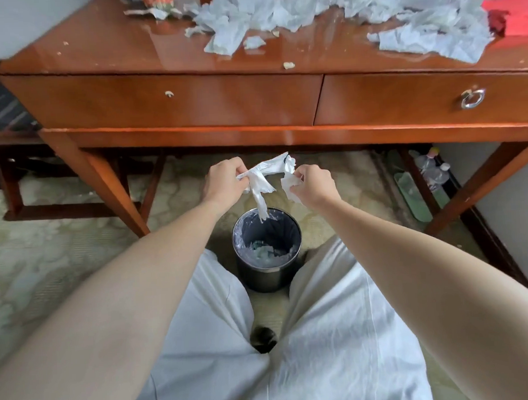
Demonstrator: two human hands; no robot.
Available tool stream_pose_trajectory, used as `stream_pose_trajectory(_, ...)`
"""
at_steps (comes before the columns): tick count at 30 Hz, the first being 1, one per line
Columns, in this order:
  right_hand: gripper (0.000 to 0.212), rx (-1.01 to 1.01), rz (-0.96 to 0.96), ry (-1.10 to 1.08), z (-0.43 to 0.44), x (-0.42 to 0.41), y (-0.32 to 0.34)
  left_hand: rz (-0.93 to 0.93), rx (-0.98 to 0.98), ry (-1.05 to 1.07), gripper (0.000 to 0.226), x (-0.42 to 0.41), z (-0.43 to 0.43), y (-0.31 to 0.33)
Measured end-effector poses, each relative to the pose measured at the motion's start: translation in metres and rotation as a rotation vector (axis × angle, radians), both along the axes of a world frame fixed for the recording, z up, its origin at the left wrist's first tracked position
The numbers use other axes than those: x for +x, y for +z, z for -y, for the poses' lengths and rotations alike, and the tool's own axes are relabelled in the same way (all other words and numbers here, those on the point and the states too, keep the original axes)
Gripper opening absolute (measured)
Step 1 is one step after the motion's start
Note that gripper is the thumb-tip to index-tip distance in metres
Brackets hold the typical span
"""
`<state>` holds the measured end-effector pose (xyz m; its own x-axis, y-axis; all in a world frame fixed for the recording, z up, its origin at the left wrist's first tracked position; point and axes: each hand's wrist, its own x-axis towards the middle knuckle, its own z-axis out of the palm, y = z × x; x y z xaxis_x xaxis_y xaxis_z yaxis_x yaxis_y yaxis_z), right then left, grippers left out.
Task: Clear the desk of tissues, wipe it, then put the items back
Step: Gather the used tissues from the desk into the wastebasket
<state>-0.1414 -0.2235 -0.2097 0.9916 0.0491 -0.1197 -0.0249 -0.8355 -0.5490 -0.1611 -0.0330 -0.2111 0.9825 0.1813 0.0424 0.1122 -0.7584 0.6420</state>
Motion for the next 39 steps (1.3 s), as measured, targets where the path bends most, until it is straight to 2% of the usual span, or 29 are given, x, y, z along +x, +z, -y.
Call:
stream_pose_trajectory(5, 0.008, -0.015, -0.121, 0.022, -0.004, 0.023, -0.051, -0.131, 0.005, 0.008, 0.009, 0.026, -0.003, -0.058)
stream_pose_trajectory(9, 0.012, -0.022, -0.236, 0.031, -0.011, 0.039, -0.101, -0.258, 0.027, 0.02, 0.008, 0.043, -0.006, -0.106)
stream_pose_trajectory(12, 0.03, -0.03, -0.328, 0.04, -0.016, 0.05, -0.136, -0.351, 0.02, 0.02, 0.007, 0.053, -0.007, -0.137)
stream_pose_trajectory(16, 0.035, -0.063, -0.425, 0.086, -0.026, 0.066, -0.174, -0.454, -0.008, -0.019, 0.01, 0.062, -0.006, -0.171)
stream_pose_trajectory(19, 0.052, -0.089, -0.485, 0.101, -0.031, 0.074, -0.197, -0.526, -0.002, -0.072, 0.011, 0.066, -0.006, -0.194)
stream_pose_trajectory(22, 0.057, -0.109, -0.542, 0.106, -0.033, 0.08, -0.214, -0.581, 0.02, -0.137, 0.013, 0.069, -0.008, -0.214)
stream_pose_trajectory(25, 0.064, -0.136, -0.611, 0.145, -0.031, 0.084, -0.226, -0.645, 0.037, -0.213, 0.014, 0.072, -0.009, -0.227)
stream_pose_trajectory(28, 0.064, -0.15, -0.611, 0.188, -0.029, 0.087, -0.232, -0.683, 0.057, -0.276, 0.033, 0.074, -0.01, -0.236)
stream_pose_trajectory(30, 0.063, -0.134, -0.605, 0.176, -0.028, 0.089, -0.235, -0.676, 0.067, -0.293, 0.038, 0.076, -0.012, -0.238)
stream_pose_trajectory(39, 0.048, -0.099, -0.567, 0.154, -0.036, 0.087, -0.22, -0.587, 0.115, -0.296, 0.036, 0.077, -0.018, -0.208)
